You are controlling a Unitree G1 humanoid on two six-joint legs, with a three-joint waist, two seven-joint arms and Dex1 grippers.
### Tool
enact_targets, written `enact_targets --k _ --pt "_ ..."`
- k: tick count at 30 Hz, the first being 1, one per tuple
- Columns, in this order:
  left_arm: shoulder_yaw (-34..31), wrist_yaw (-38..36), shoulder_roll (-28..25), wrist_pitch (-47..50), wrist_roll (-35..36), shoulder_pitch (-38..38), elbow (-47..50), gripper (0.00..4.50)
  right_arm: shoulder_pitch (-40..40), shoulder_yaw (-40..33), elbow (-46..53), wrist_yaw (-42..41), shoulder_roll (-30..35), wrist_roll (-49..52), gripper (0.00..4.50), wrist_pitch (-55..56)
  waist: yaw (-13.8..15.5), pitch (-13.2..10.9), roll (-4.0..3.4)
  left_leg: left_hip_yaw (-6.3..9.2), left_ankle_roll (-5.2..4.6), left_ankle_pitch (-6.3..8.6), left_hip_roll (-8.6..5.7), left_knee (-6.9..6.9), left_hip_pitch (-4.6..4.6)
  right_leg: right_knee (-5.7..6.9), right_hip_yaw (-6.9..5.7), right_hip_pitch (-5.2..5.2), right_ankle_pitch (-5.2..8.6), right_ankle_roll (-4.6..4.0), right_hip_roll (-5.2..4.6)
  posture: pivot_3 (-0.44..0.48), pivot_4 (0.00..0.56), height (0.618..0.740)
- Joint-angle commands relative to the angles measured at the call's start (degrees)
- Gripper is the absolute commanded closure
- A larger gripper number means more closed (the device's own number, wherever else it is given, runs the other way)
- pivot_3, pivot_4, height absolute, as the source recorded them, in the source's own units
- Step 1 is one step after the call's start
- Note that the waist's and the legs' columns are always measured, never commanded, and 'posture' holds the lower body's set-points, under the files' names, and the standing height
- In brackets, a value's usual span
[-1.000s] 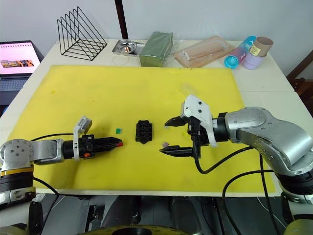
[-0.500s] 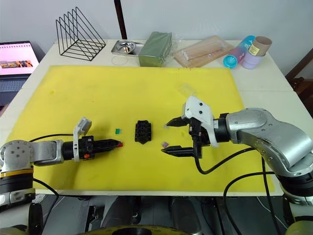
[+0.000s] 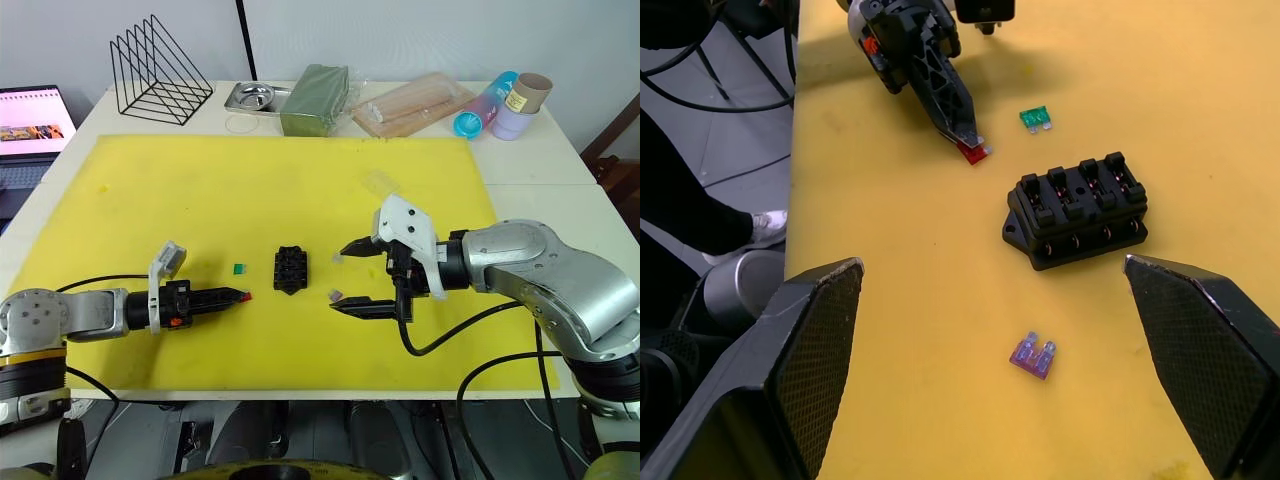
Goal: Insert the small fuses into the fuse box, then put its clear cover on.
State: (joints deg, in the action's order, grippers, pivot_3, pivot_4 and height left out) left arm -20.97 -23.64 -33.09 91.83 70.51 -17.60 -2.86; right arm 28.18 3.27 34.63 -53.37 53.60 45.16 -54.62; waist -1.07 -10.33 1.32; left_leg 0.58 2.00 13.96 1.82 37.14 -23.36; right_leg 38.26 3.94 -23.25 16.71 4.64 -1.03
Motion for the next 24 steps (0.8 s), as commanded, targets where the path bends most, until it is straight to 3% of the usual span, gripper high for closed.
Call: enact_targets --k 1,2,3,5,17,21,24 --pt "0.27 0.53 -0.14 0.67 -1.95 1.59 -0.06 3.9 0.12 -0.75 0.93 -0.38 0.21 0.01 0.0 0.79 0.0 0.0 0.0 0.0 0.0 0.0 0.0 -0.01 0.0 0.0 0.0 0.0 0.0 0.0 0.0 0.0 0.15 0.74" --pt "0.23 0.51 -0.11 0.67 -2.01 1.61 0.0 3.9 0.1 -0.73 0.92 -0.37 0.19 0.0 0.0 0.79 0.0 0.0 0.0 0.0 0.0 0.0 0.0 -0.01 0.0 -0.01 0.0 0.0 0.0 0.0 0.0 0.0 0.15 0.74" --pt "0.21 0.5 -0.11 0.67 -2.07 1.63 0.07 4.24 0.07 -0.68 0.91 -0.37 0.18 -0.04 0.0 0.82 0.0 0.0 0.0 0.0 0.0 0.0 0.0 -0.01 0.0 -0.02 0.0 0.0 0.0 0.0 0.0 0.0 0.15 0.74" --pt "0.22 0.41 -0.16 0.67 -2.16 1.67 0.21 4.46 0.04 -0.62 0.9 -0.34 0.13 -0.11 0.0 0.86 0.0 0.01 -0.01 0.0 0.0 0.0 0.0 -0.02 0.0 -0.02 0.0 0.0 0.0 0.0 0.0 0.0 0.15 0.74" --pt "0.3 -0.37 -0.91 0.57 -2.88 0.31 -0.35 4.46 0.04 -0.39 0.87 0.06 -0.32 -0.31 0.0 0.88 0.0 0.01 -0.01 0.0 0.0 0.0 0.01 -0.02 0.0 -0.03 0.0 -0.01 0.01 -0.01 0.01 0.0 0.15 0.74" --pt "1.03 -4.77 -3.19 0.38 -2.18 -1.44 0.98 4.46 -0.06 -0.4 0.92 0.06 -0.4 -0.39 0.0 0.83 0.01 -0.01 0.01 0.0 0.0 0.0 0.01 -0.02 0.0 -0.04 0.0 -0.02 0.01 -0.02 0.03 0.0 0.15 0.74" --pt "6.51 -14.48 -10.31 -2.1 -3.09 -3.74 4.65 4.46 -0.18 -0.3 0.85 -0.17 -0.34 -0.7 0.0 1.21 -0.05 -0.07 0.11 -0.01 0.0 0.0 0.0 -0.03 -0.04 -0.05 0.01 -0.08 0.03 -0.05 0.05 0.0 0.15 0.74"
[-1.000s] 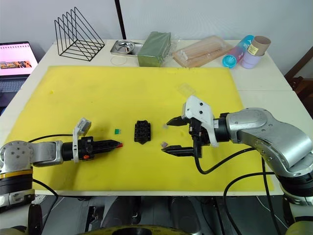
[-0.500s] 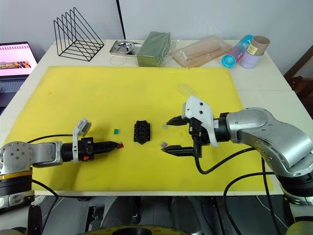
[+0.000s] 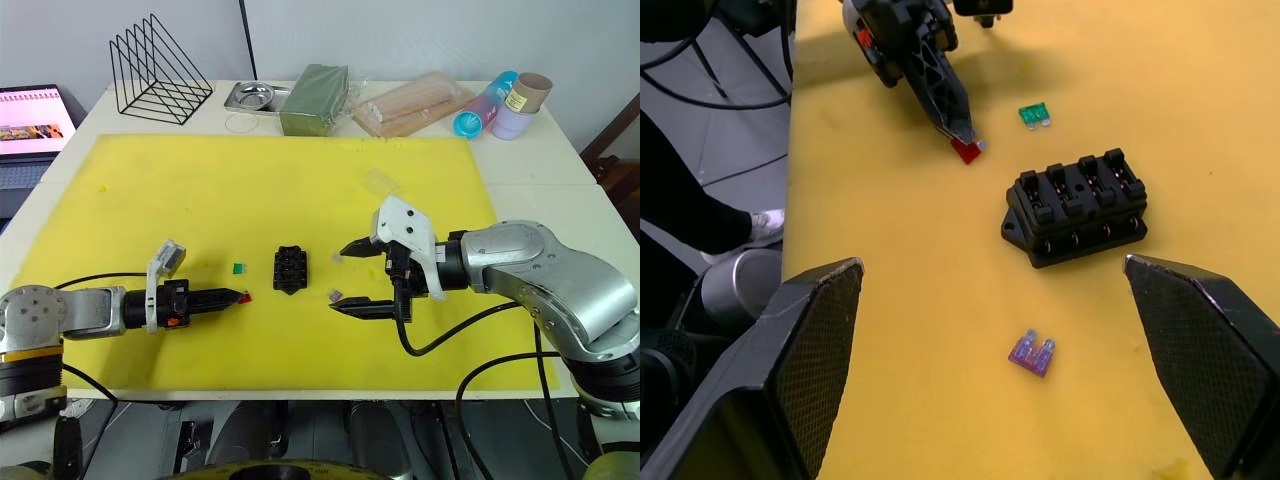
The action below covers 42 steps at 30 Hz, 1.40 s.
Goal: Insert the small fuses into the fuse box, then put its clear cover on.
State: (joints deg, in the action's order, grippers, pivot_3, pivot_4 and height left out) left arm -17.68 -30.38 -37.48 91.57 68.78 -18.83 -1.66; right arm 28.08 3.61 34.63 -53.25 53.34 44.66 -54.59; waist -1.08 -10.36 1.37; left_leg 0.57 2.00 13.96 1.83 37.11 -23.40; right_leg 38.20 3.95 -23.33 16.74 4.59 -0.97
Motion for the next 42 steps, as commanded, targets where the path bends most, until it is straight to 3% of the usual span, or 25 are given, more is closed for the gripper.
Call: enact_targets --k 1,6,10,14,17,22,31,42 --pt "6.39 -13.1 -9.56 -3.68 -2.45 -4.26 4.52 4.46 -0.08 -0.45 0.75 -0.49 -0.04 -0.52 0.0 1.53 0.02 -0.05 0.08 0.0 0.0 0.0 0.0 -0.01 -0.02 -0.02 0.0 -0.03 0.05 -0.09 0.03 0.0 0.15 0.74" --pt "26.58 -42.85 -25.14 -20.59 -16.51 -14.92 4.99 4.46 -0.07 0.36 0.45 -1.2 -0.28 -1.63 0.0 2.74 0.24 -0.1 0.04 -0.2 0.05 -0.02 -0.05 -0.07 -0.1 -0.17 0.01 -0.09 0.09 -0.23 0.0 0.0 0.15 0.74" --pt "42.74 -60.6 -30.29 -40.32 -29.35 -24.89 1.09 4.46 -0.18 0.94 0.42 -1.31 -0.67 -2.33 0.0 3.39 0.23 -0.17 0.04 -0.39 0.05 -0.02 -0.1 -0.12 -0.13 -0.29 0.15 -0.11 0.1 -0.23 -0.18 0.0 0.15 0.74" --pt "62.08 -62.12 -32.98 -67.65 -37.1 -36.2 -3.34 4.46 -0.58 1.37 1.0 -1.1 -0.84 -2.83 0.0 3.73 0.32 -0.23 0.1 -0.42 0.04 -0.02 -0.05 -0.06 -0.38 -0.28 0.11 -0.3 0.09 -0.21 -0.11 0.0 0.15 0.74" --pt "74.0 -62.12 -31.94 -83.68 -41.55 -44.33 -8.22 4.46 -0.72 1.37 1.36 -0.88 -0.92 -2.91 0.0 3.6 0.38 -0.23 0.09 -0.34 0.03 -0.02 -0.06 0.03 -0.63 -0.23 0.09 -0.45 0.08 -0.18 0.06 0.0 0.15 0.74" --pt "87.38 -62.12 -27.67 -101.82 -45.57 -55.16 -14.56 4.46 -0.95 1.1 1.89 -0.51 -0.78 -2.78 0.0 3.35 0.39 -0.25 0.13 -0.2 0.01 -0.03 -0.05 0.24 -1.15 -0.04 0.08 -0.94 -0.13 0.19 0.27 0.0 0.15 0.74" --pt "100.46 -62.12 -22.1 -117.9 -46.26 -65.24 -18.58 4.46 -1.51 0.66 2.76 0.58 -0.93 -2.03 0.0 2.8 -0.01 -0.26 0.13 -0.22 0.01 -0.03 -0.02 0.26 -1.14 -0.01 0.11 -0.95 -0.15 0.23 0.32 0.0 0.15 0.74" --pt "99.98 -62.12 -17.95 -124.68 -50.5 -64.68 -20.96 4.46 -0.94 1.09 2.56 1.27 -1.5 -2.1 0.0 2.72 0.18 -0.26 0.14 -0.21 0.0 -0.04 -0.02 0.39 -1.13 0.07 0.11 -0.92 -0.17 0.28 0.33 0.0 0.15 0.74"
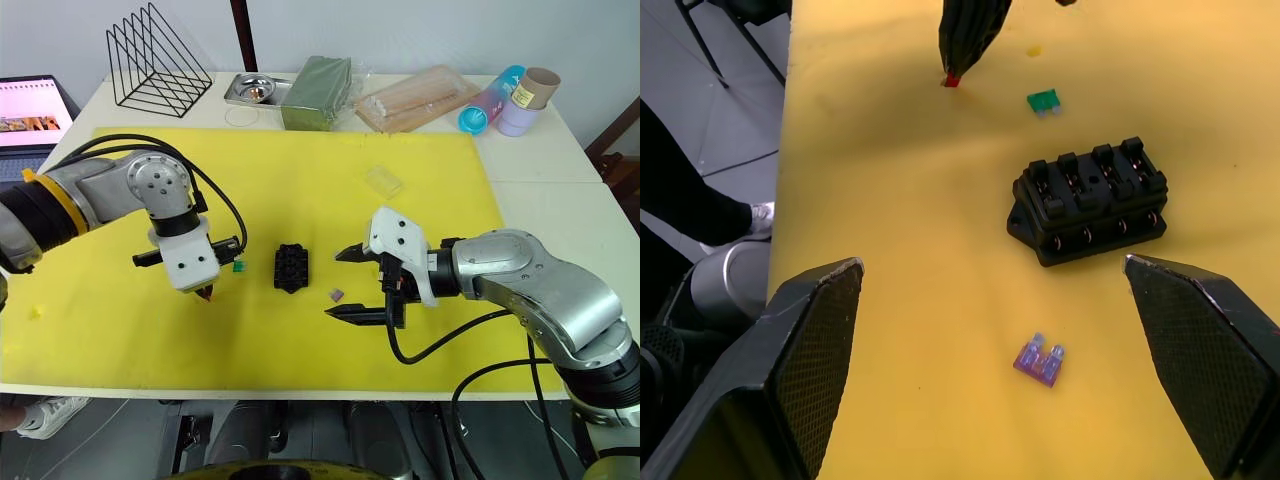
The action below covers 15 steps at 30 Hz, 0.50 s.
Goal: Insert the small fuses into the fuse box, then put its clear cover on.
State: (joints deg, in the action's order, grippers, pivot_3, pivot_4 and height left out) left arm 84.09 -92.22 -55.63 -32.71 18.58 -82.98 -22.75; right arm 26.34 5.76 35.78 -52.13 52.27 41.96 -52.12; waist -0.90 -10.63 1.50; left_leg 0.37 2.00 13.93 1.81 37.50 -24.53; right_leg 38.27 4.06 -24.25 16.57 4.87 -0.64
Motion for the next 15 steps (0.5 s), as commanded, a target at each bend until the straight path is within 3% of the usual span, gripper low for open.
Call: enact_targets --k 1,3,6,15 --pt "-1.96 -0.28 0.32 -0.28 -0.24 -0.43 0.29 4.46 0.8 -1.07 1.45 0.23 -0.44 0.64 0.0 0.2 0.0 0.0 0.0 0.0 0.0 0.0 0.0 0.02 0.0 0.02 0.0 0.0 0.0 0.0 0.0 0.0 0.15 0.74" --pt "-2.63 -0.28 0.48 -0.58 -0.08 -0.09 0.59 4.46 0.85 -0.97 1.38 0.27 -0.42 0.52 0.0 0.23 0.01 0.0 0.0 0.01 0.0 0.0 0.0 0.04 0.0 0.04 0.0 0.0 0.0 0.0 0.0 0.0 0.15 0.74" --pt "-3.6 -0.28 0.32 -0.56 0.39 0.32 1.4 3.82 0.86 -0.9 1.39 0.28 -0.4 0.48 0.0 0.24 -0.01 0.0 0.0 0.01 0.0 0.0 0.0 0.07 0.0 0.06 0.0 0.01 0.0 0.0 0.0 0.0 0.15 0.74" --pt "-9.1 -0.28 -2.4 3.59 4.19 1.25 5.41 0.6 1.15 -0.58 1.09 -0.19 -0.31 0.21 0.0 0.5 -0.04 0.0 0.0 0.02 -0.07 0.04 0.01 0.39 -0.01 0.36 0.0 0.01 0.0 0.01 0.01 0.0 0.15 0.74"
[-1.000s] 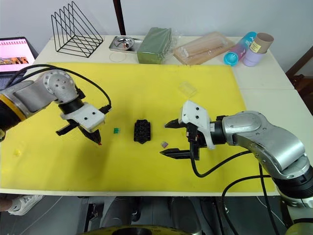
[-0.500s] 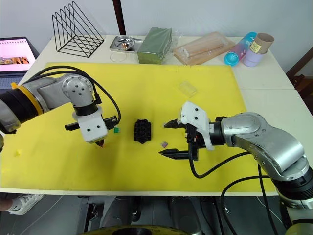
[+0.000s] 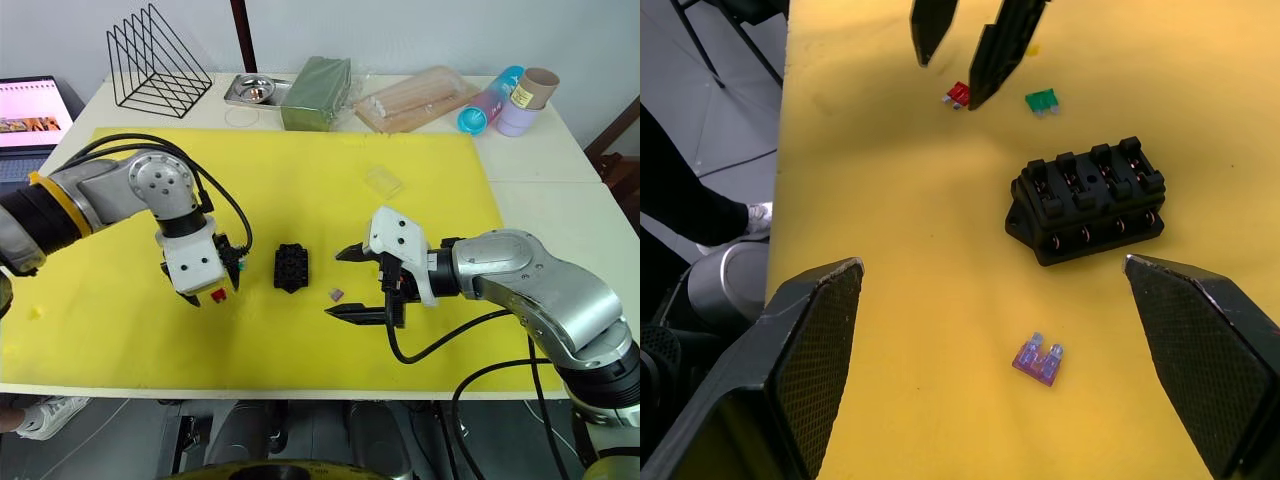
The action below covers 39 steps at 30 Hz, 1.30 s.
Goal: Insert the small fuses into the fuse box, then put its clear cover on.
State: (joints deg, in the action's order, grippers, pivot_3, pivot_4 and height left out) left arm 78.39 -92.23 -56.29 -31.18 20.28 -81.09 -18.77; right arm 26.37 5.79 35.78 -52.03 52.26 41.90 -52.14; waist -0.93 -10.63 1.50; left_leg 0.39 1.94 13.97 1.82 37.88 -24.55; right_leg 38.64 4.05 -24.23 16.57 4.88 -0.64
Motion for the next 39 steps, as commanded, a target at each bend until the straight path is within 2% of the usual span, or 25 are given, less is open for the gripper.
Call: enact_targets --k 1,2,4,8,13,17,19,20,24,28,31,34,36,39 --pt "-3.83 -0.27 -2.1 2.66 2.84 -0.61 1.88 0.28 1.14 -0.61 1.05 -0.34 -0.29 0.25 0.0 0.52 -0.02 0.0 0.0 0.0 -0.01 0.0 0.0 0.02 0.0 0.04 0.0 0.0 0.0 0.0 0.0 0.0 0.15 0.74" --pt "-5.31 -0.27 -3.5 4.39 4.25 -0.33 2.58 0.03 1.32 -0.54 0.88 -0.47 -0.3 0.21 0.0 0.55 -0.04 0.0 0.0 0.0 -0.01 0.0 0.0 0.03 0.0 0.05 0.0 0.0 0.0 0.0 0.0 0.0 0.15 0.74" --pt "-7.94 -0.27 -5.63 7.61 6.48 0.45 3.6 0.03 1.48 -0.49 0.65 -0.78 -0.2 0.1 0.0 0.69 -0.07 0.0 0.0 0.01 -0.01 0.0 0.0 0.06 0.0 0.1 0.0 -0.01 0.0 0.0 0.01 0.0 0.15 0.74" --pt "-15.31 -0.27 -11.45 19.95 14.24 5.47 6.86 0.03 1.59 -0.8 0.1 -1.73 0.23 -0.08 0.0 1.11 -0.31 0.0 -0.01 0.0 -0.04 0.03 0.02 0.07 0.03 0.2 0.0 -0.02 0.02 0.0 0.01 0.0 0.15 0.74" --pt "-27.77 -0.27 -16.64 33.83 20.07 16.09 9.56 0.03 1.41 -1.21 -0.26 -2.4 0.47 -0.28 0.0 1.41 -0.14 0.0 -0.01 0.01 -0.06 0.03 0.03 0.15 0.06 0.41 -0.01 -0.05 0.06 0.02 0.0 0.0 0.15 0.74" --pt "-38.56 -0.27 -18.34 42.36 21.21 24.57 11.55 0.03 0.95 -1.57 -0.16 -2.63 0.64 -0.25 0.0 1.49 0.09 0.0 -0.01 0.02 -0.05 0.03 0.03 0.21 0.05 0.43 -0.05 -0.04 0.06 0.02 -0.01 0.0 0.15 0.74" --pt "-45.46 4.3 -21.64 50.48 26.87 33.23 12.08 0.03 0.59 -1.57 -0.15 -2.82 0.7 -0.33 0.0 1.64 -0.06 0.0 -0.01 0.01 -0.06 0.03 0.03 0.22 0.05 0.44 -0.05 -0.04 0.06 0.02 -0.01 0.0 0.15 0.74" --pt "-48.48 5.67 -22.24 53.18 28.07 36.33 12.73 0.03 0.41 -1.61 -0.13 -2.88 0.74 -0.36 0.0 1.74 -0.26 0.0 -0.02 -0.02 -0.06 0.04 0.05 0.2 0.06 0.43 -0.02 -0.04 0.07 0.02 -0.03 0.0 0.15 0.74" --pt "-61.76 15.49 -24.17 70.49 40.55 51.1 16.66 0.03 0.36 -1.45 -0.54 -3.05 0.56 -0.35 0.0 1.96 -0.37 0.0 -0.03 -0.01 -0.09 0.05 0.19 0.16 0.09 0.54 -0.03 -0.1 0.11 -0.02 -0.02 0.0 0.15 0.74" --pt "-74.46 25.68 -22.23 83.86 51.23 64.52 19.47 0.03 1.12 -0.93 -1.22 -3.48 0.33 -0.39 0.0 1.91 -0.02 -0.01 -0.02 -0.02 -0.08 0.05 0.21 0.17 0.11 0.56 -0.04 -0.07 0.11 -0.03 -0.09 0.0 0.15 0.74" --pt "-81.45 32.52 -19.36 91.55 57.31 70.1 20.61 0.03 1.59 -0.69 -1.48 -3.77 0.21 -0.4 0.0 2.01 0.19 0.0 -0.02 0.0 -0.08 0.05 0.19 0.18 0.12 0.56 -0.08 -0.06 0.11 -0.04 -0.13 0.0 0.15 0.74" --pt "-87.54 44.98 -14.06 98.09 66.42 74.88 18.83 0.03 2.35 -0.33 -1.75 -3.89 -0.09 -0.52 0.0 2.0 0.02 0.0 -0.03 -0.01 -0.08 0.05 0.18 0.18 0.13 0.56 -0.07 -0.06 0.11 -0.04 -0.18 0.0 0.15 0.74" --pt "-90.69 51.48 -11.13 99.94 69.92 76.49 18.5 0.03 2.71 -0.24 -1.86 -3.82 -0.29 -0.44 0.0 1.79 -0.06 0.0 -0.03 0.12 -0.08 0.05 0.2 0.16 0.17 0.58 -0.06 -0.07 0.11 -0.04 -0.2 0.0 0.15 0.74" --pt "-92.8 58.23 -8.69 103.19 76.16 78.53 17.46 0.6 2.86 -0.06 -2.0 -3.89 -0.36 -0.77 0.0 2.05 -0.02 0.0 -0.02 0.18 -0.08 0.05 0.2 0.15 0.16 0.58 -0.07 -0.07 0.1 -0.04 -0.21 0.0 0.15 0.74"
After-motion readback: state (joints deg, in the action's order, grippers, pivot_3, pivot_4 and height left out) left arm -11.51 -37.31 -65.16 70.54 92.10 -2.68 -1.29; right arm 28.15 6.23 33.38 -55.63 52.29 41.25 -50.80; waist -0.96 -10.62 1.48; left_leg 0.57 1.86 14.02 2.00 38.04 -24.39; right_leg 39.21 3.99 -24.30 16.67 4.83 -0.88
